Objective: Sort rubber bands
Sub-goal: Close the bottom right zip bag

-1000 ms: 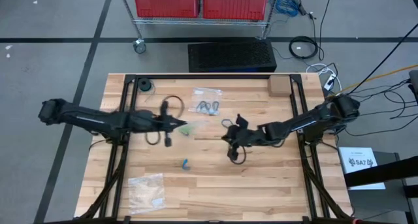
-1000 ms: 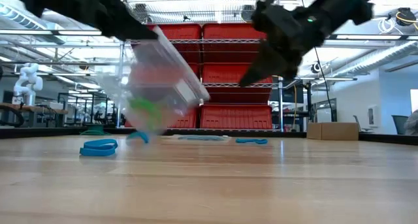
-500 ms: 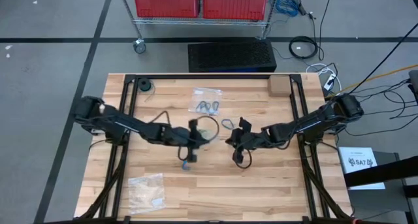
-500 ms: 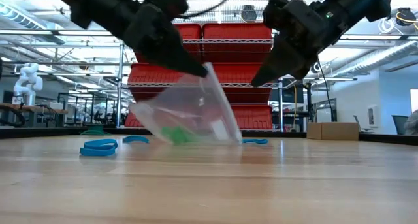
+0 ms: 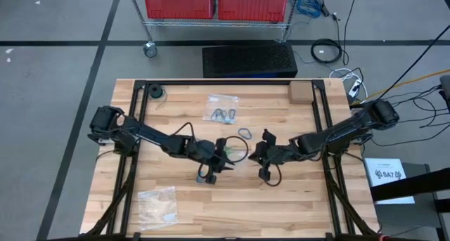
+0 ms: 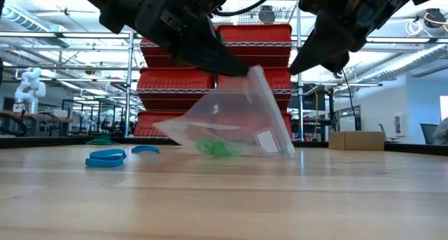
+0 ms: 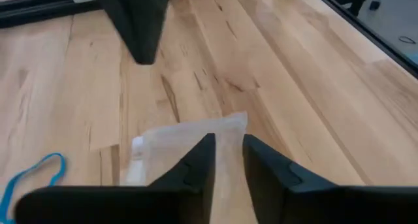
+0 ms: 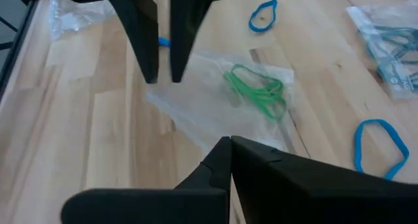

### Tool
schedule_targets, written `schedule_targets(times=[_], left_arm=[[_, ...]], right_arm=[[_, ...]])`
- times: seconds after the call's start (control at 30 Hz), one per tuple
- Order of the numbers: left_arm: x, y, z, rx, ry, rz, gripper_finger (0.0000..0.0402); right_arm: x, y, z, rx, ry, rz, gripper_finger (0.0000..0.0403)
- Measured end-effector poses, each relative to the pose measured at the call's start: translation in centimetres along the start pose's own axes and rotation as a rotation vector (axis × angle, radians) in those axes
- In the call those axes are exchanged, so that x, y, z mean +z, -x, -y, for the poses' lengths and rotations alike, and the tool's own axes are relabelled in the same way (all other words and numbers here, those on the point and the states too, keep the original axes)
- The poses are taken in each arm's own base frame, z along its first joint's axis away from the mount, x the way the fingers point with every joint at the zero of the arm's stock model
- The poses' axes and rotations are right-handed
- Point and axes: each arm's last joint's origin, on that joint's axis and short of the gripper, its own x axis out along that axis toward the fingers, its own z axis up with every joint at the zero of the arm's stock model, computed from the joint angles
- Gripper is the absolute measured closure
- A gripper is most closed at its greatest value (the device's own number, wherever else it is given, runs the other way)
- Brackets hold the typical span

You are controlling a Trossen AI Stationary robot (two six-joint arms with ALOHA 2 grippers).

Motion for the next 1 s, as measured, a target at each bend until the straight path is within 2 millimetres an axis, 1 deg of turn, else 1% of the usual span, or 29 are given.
schedule_targets(times=[0.13, 0.23, 0.3, 0.4, 0.5, 0.6, 0.73, 0.83, 0.9, 1.0], left_arm=[[0.1, 0.0, -0.1, 0.002, 0.005, 0.011, 0.0286], [0.1, 0.0, -0.1, -0.003, 0.005, 0.011, 0.0265], [0.2, 0.3, -0.2, 0.000, 0.008, 0.002, 0.0258], [0.3, 0.9, -1.2, 0.048, 0.022, -0.014, 0.0260], [-0.3, 1.3, -2.8, 0.107, 0.075, -0.068, 0.0275], [-1.0, 1.6, -4.8, 0.144, 0.137, -0.105, 0.0300], [-2.1, 2.1, -7.0, 0.188, 0.180, -0.160, 0.0345], [-2.7, 2.7, -8.6, 0.223, 0.184, -0.189, 0.0387], [-3.2, 2.9, -9.7, 0.229, 0.193, -0.206, 0.0395], [-4.2, 3.0, -10.8, 0.192, 0.231, -0.223, 0.0394]], right_arm=[[0.1, 0.5, -0.2, 0.011, -0.013, 0.004, 0.0403], [-0.2, 0.5, -0.1, 0.002, -0.039, -0.018, 0.0403], [-0.4, 0.2, -0.1, -0.008, -0.075, -0.036, 0.0403], [-1.1, -0.4, 0.0, -0.037, -0.135, -0.082, 0.0403], [-1.9, -1.4, 0.4, -0.089, -0.212, -0.141, 0.0403], [-2.9, -2.7, 0.9, -0.172, -0.267, -0.184, 0.0403], [-3.8, -4.5, 2.0, -0.254, -0.329, -0.229, 0.0403], [-4.4, -5.7, 3.0, -0.306, -0.364, -0.266, 0.0403], [-4.8, -6.5, 3.6, -0.331, -0.377, -0.281, 0.0403], [-4.6, -7.4, 4.2, -0.320, -0.389, -0.272, 0.0403]])
